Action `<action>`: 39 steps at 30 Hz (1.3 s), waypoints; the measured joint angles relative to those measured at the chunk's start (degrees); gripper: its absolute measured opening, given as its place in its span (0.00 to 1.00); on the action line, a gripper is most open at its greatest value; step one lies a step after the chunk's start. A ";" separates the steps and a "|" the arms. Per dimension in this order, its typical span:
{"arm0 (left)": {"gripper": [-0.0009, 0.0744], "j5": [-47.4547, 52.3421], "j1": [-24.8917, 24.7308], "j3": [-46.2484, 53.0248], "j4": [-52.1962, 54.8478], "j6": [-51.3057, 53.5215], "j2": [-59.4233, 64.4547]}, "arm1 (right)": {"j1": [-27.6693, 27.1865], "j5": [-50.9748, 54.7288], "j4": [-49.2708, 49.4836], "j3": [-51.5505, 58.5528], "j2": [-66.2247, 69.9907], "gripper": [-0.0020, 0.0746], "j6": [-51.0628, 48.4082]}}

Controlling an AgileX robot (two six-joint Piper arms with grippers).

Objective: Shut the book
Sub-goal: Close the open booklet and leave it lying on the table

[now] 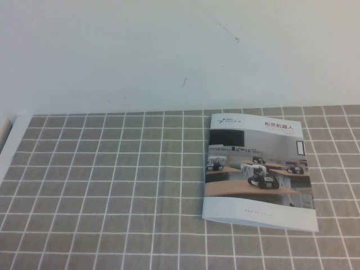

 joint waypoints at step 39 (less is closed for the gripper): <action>0.01 0.36 0.03 -0.10 0.00 -0.22 -0.08 | -11.62 -15.58 1.11 19.01 -18.25 0.02 3.32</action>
